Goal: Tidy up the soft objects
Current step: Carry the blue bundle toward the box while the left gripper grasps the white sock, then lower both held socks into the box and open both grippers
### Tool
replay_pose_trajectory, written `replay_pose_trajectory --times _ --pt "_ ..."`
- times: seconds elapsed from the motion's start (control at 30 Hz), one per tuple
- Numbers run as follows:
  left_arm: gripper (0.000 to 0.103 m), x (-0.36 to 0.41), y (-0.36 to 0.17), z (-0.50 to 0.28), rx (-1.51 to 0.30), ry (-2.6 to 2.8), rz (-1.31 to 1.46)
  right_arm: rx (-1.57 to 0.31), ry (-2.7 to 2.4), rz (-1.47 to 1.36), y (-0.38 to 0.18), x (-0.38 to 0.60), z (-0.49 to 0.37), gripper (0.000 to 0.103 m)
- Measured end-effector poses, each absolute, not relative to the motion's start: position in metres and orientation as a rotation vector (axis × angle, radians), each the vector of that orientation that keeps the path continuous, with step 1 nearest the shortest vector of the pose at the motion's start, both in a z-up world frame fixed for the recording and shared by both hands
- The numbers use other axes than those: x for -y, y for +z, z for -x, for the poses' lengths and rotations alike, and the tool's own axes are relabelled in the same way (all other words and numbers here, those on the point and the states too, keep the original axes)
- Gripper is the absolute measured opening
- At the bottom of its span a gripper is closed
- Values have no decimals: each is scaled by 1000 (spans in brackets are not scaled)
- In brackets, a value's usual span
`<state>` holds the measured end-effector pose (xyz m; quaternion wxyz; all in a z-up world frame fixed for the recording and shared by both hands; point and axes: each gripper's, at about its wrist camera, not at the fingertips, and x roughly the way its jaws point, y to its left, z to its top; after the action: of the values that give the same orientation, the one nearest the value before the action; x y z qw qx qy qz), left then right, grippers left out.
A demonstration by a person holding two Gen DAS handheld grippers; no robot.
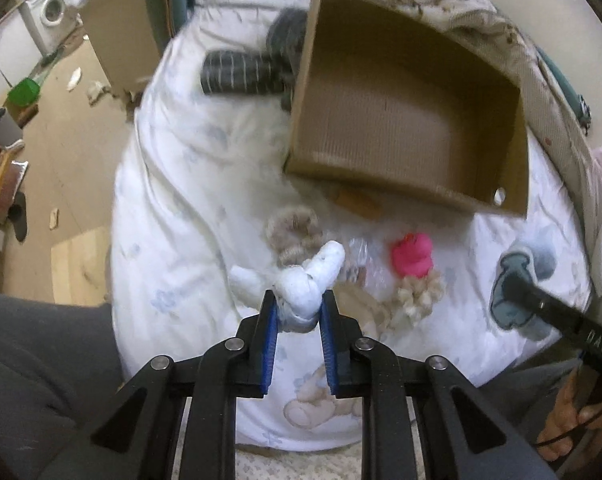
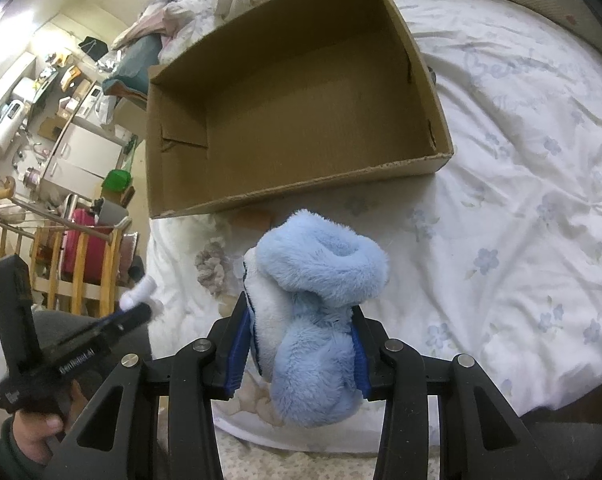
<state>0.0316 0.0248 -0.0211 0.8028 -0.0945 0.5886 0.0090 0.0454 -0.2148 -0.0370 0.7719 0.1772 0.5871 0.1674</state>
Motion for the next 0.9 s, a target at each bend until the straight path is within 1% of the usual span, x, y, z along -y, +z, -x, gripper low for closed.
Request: replay_pose_trajectory --times 0.23,0.4,0.63,0.77,0.9 --pt "18 -15 25 -66 -1144 -35 171 -1186 385 -371 1 215 -61 45" --pt "18 0 35 -100 -1099 -65 117 -1127 386 -349 24 213 -89 45" --pt "18 7 24 -145 -1082 -69 89 -1075 366 -329 27 207 -129 45" --pt "18 11 6 -166 -1106 -67 86 -1057 356 -294 15 203 -145 45" --pt "18 20 -10 -176 -1095 -70 38 -1082 344 -311 -6 204 -153 45"
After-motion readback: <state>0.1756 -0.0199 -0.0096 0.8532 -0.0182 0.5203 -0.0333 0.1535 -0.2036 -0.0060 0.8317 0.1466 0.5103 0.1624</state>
